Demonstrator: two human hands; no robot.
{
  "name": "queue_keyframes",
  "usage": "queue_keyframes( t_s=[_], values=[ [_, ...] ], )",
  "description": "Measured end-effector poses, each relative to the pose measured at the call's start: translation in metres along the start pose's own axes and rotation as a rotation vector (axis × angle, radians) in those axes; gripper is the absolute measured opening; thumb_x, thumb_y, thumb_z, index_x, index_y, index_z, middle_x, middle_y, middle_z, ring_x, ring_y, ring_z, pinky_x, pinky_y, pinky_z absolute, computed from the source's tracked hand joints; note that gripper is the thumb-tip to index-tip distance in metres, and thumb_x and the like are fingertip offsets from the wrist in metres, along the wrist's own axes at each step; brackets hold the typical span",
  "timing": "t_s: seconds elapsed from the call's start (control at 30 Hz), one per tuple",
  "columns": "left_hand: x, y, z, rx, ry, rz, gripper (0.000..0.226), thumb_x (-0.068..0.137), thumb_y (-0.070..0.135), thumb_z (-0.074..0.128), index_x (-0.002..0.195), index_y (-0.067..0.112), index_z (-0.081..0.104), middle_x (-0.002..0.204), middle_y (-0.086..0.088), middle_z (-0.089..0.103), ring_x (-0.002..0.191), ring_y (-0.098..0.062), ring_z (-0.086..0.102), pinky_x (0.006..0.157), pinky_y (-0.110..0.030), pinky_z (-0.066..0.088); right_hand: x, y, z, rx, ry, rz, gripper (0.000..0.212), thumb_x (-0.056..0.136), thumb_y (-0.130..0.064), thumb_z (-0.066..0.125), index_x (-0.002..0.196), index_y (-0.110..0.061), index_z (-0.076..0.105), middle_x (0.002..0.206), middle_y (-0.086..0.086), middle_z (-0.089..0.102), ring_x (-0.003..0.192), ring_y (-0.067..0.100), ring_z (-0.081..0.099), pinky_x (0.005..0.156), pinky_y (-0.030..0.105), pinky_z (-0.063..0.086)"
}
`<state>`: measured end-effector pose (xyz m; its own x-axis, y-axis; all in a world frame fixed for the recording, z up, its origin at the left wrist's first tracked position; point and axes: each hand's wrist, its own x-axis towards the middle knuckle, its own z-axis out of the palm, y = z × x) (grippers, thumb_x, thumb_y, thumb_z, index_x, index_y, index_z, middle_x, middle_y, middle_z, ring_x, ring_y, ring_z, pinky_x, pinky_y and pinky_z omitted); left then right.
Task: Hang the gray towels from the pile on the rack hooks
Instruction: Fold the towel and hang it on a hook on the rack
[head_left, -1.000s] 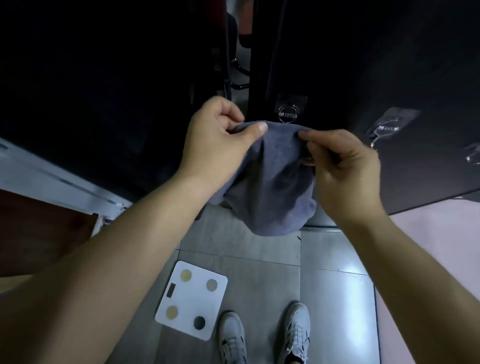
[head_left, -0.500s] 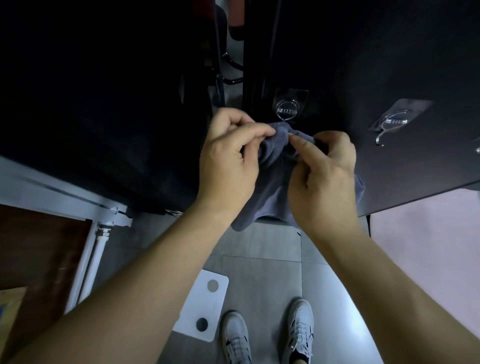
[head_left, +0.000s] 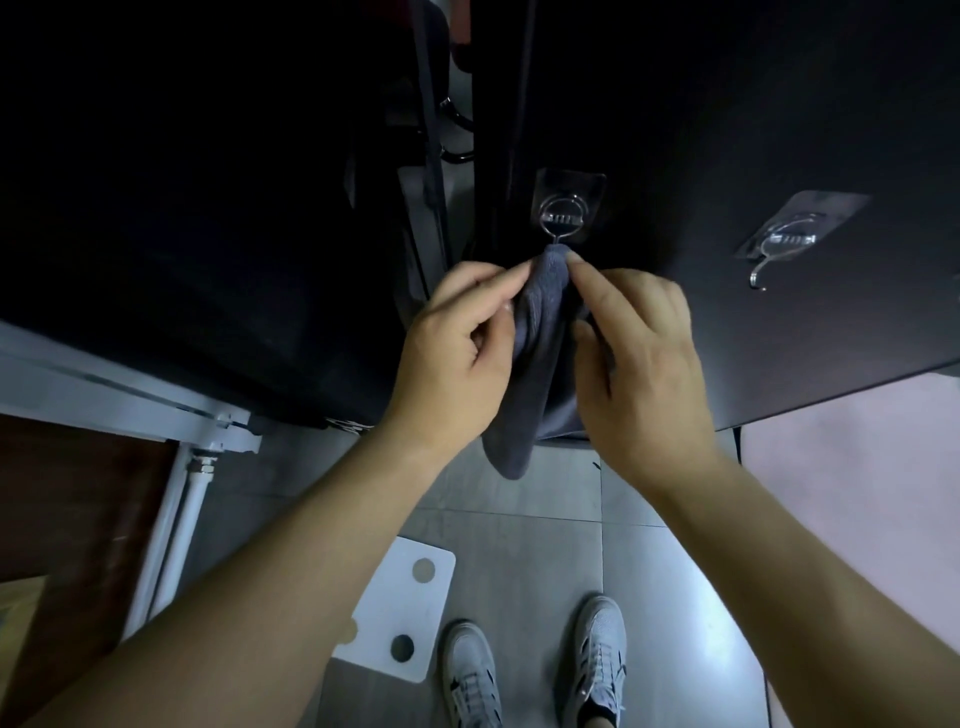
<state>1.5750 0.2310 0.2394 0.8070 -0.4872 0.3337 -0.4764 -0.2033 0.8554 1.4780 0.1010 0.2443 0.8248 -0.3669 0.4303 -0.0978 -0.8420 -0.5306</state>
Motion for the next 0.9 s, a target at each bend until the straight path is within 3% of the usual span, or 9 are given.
queue_keyframes(
  t_s=[0.2,0.3,0.4,0.53,0.67,0.77,0.9],
  values=[
    [-0.003,0.003,0.000,-0.064,-0.082,-0.019,0.038,0.094,0.009,0.043,0.123,-0.001,0.066,0.115,-0.010,0.057,0.101,-0.015,0.059,0.090,-0.027,0.050,0.001,0.003,0.011,0.011,0.072,-0.042,0.042,0.101,-0.011,0.037,0.135,-0.009,0.062,0.107,0.014,0.061,0.099,0.029,0.047,0.087,0.034,0.044],
    [-0.008,0.009,-0.005,0.237,-0.093,0.045,0.039,0.098,0.026,0.045,0.125,0.006,0.066,0.125,-0.012,0.048,0.115,-0.021,0.049,0.103,-0.026,0.039,-0.001,0.006,0.005,-0.013,0.034,-0.053,0.042,0.100,-0.011,0.041,0.138,-0.010,0.059,0.110,0.014,0.059,0.099,0.031,0.049,0.086,0.041,0.045],
    [-0.008,0.012,-0.009,0.394,-0.115,0.100,0.044,0.101,0.036,0.040,0.128,0.010,0.063,0.128,-0.011,0.046,0.115,-0.023,0.044,0.103,-0.035,0.039,-0.005,0.006,-0.002,-0.070,-0.028,-0.054,0.047,0.098,-0.017,0.040,0.143,-0.011,0.054,0.119,0.016,0.057,0.107,0.035,0.049,0.093,0.046,0.041],
    [-0.013,0.009,0.000,0.168,-0.206,0.014,0.051,0.102,0.036,0.038,0.143,0.008,0.048,0.134,-0.003,0.050,0.125,-0.015,0.047,0.107,-0.035,0.040,-0.011,0.003,0.000,-0.170,-0.059,-0.023,0.057,0.093,-0.031,0.034,0.145,-0.015,0.052,0.127,0.015,0.055,0.118,0.034,0.047,0.100,0.046,0.030],
    [-0.016,0.005,0.013,-0.085,-0.153,-0.101,0.045,0.100,0.033,0.044,0.137,0.009,0.051,0.127,-0.002,0.056,0.123,-0.012,0.053,0.105,-0.028,0.042,-0.013,0.012,0.006,-0.170,-0.077,-0.046,0.050,0.099,-0.025,0.042,0.148,-0.019,0.049,0.131,0.012,0.053,0.120,0.025,0.040,0.099,0.035,0.025],
    [-0.017,0.003,0.014,-0.136,-0.130,-0.172,0.038,0.100,0.037,0.044,0.128,0.014,0.056,0.121,0.001,0.057,0.116,-0.004,0.056,0.098,-0.020,0.043,-0.018,0.021,0.004,-0.199,-0.099,-0.046,0.049,0.099,-0.023,0.041,0.148,-0.021,0.049,0.132,0.012,0.051,0.118,0.027,0.042,0.097,0.036,0.027],
    [-0.024,0.004,0.018,-0.120,-0.135,-0.246,0.037,0.100,0.039,0.044,0.132,0.022,0.051,0.128,0.008,0.052,0.119,0.003,0.053,0.100,-0.019,0.044,-0.033,0.032,0.010,-0.184,-0.159,-0.013,0.051,0.098,-0.021,0.040,0.148,-0.019,0.048,0.134,0.019,0.049,0.115,0.035,0.046,0.093,0.038,0.031]
  ],
)
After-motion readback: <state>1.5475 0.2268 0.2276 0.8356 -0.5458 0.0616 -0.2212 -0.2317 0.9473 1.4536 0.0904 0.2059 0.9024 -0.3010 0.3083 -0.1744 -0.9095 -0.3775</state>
